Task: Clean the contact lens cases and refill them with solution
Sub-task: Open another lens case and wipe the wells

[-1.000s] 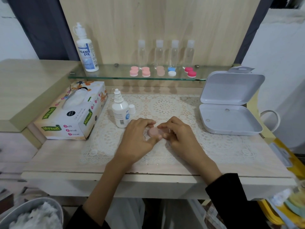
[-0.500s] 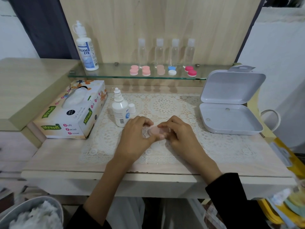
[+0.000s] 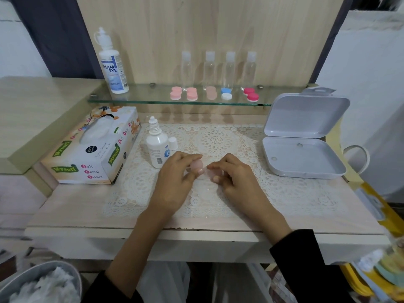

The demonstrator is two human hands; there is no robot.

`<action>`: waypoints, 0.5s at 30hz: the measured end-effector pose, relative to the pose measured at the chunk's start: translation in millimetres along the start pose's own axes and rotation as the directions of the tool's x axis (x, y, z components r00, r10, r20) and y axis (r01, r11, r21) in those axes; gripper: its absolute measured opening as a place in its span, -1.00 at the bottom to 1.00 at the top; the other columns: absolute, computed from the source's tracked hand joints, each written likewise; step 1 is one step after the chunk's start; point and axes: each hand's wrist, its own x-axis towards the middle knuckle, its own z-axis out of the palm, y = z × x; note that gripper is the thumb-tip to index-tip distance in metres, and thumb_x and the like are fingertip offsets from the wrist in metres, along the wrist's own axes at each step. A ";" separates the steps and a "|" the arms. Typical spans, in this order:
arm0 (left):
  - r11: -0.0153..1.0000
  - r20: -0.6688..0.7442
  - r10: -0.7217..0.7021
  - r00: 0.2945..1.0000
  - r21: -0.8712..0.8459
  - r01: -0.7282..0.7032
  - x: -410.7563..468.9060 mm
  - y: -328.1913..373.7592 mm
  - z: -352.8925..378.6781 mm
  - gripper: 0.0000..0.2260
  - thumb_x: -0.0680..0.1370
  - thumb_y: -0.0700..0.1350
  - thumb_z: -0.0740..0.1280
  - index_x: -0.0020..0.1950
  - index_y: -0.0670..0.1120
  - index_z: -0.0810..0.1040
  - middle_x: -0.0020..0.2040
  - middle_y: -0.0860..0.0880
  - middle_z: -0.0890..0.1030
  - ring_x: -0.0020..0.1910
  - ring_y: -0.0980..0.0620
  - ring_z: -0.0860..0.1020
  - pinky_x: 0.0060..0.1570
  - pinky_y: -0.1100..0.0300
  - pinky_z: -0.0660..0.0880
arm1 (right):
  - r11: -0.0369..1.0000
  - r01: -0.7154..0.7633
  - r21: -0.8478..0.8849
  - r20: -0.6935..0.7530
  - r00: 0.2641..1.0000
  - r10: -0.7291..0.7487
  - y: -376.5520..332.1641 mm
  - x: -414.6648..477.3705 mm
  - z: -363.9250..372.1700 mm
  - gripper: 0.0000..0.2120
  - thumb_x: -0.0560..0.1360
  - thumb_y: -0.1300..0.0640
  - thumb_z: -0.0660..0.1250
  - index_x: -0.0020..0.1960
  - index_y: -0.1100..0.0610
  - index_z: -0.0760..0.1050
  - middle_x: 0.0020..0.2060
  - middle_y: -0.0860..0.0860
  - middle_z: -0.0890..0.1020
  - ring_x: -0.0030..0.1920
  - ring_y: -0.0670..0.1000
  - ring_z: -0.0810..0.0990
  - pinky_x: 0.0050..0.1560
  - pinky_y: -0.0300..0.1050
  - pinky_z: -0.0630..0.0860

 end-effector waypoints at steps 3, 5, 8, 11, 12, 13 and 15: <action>0.999 -0.002 0.006 1.000 0.046 -0.006 5.8 2.1 1.6 -0.70 0.57 -0.16 0.31 0.31 -0.05 0.51 0.12 0.01 0.55 0.11 0.12 0.48 0.07 0.51 0.27 | 1.000 0.000 -0.012 -0.002 1.000 0.000 0.6 0.3 0.9 -0.72 0.45 0.40 0.34 0.11 0.19 0.62 -0.20 -0.14 0.44 -0.19 -0.30 0.43 -0.15 -0.45 0.30; 0.999 -0.018 0.008 1.000 0.054 -0.007 14.1 3.5 2.5 -0.71 0.57 -0.21 0.31 0.29 -0.08 0.52 0.16 0.00 0.57 0.15 0.09 0.50 0.12 0.40 0.31 | 1.000 -0.002 -0.012 -0.005 1.000 0.002 1.0 -0.2 1.2 -0.71 0.45 0.40 0.34 0.11 0.17 0.62 -0.19 -0.12 0.45 -0.20 -0.27 0.43 -0.16 -0.43 0.31; 0.997 -0.015 -0.031 0.999 0.076 0.032 30.1 4.4 3.5 -0.70 0.55 -0.26 0.31 0.28 -0.10 0.52 0.19 -0.02 0.58 0.17 0.07 0.51 0.12 0.36 0.31 | 1.000 0.007 -0.014 -0.004 1.000 -0.007 0.9 -0.3 0.7 -0.72 0.45 0.38 0.34 0.10 0.16 0.62 -0.20 -0.18 0.42 -0.19 -0.26 0.43 -0.16 -0.42 0.31; 0.989 0.041 -0.051 0.998 0.139 0.045 41.4 1.6 7.6 -0.66 0.51 -0.35 0.29 0.26 -0.11 0.54 0.21 -0.03 0.59 0.19 0.04 0.51 0.11 0.37 0.32 | 1.000 0.007 -0.019 0.000 1.000 -0.007 1.0 -0.1 0.2 -0.73 0.45 0.38 0.34 0.10 0.17 0.62 -0.21 -0.23 0.40 -0.20 -0.29 0.42 -0.16 -0.43 0.31; 0.987 0.061 -0.056 0.997 0.152 0.046 43.5 0.1 8.6 -0.65 0.50 -0.38 0.28 0.25 -0.12 0.55 0.20 -0.04 0.59 0.19 0.03 0.52 0.10 0.36 0.33 | 1.000 0.006 -0.020 0.001 1.000 -0.006 1.1 -0.2 0.4 -0.73 0.46 0.38 0.33 0.10 0.17 0.62 -0.21 -0.23 0.40 -0.20 -0.30 0.42 -0.16 -0.43 0.31; 0.987 0.081 -0.063 0.995 0.156 0.050 44.9 -1.8 9.1 -0.64 0.50 -0.39 0.27 0.24 -0.12 0.56 0.19 -0.05 0.60 0.18 0.02 0.52 0.09 0.35 0.34 | 1.000 0.005 -0.020 0.003 1.000 -0.005 1.3 -0.4 0.4 -0.73 0.46 0.38 0.33 0.10 0.17 0.62 -0.21 -0.21 0.41 -0.21 -0.29 0.42 -0.17 -0.42 0.31; 0.988 0.114 -0.076 0.991 0.143 0.059 46.5 -5.1 8.6 -0.64 0.49 -0.38 0.29 0.24 -0.12 0.57 0.17 -0.06 0.61 0.18 0.02 0.53 0.12 0.33 0.37 | 1.000 0.005 -0.022 0.009 1.000 -0.005 1.8 -0.5 0.6 -0.73 0.46 0.38 0.33 0.10 0.17 0.62 -0.19 -0.15 0.44 -0.22 -0.27 0.42 -0.18 -0.41 0.31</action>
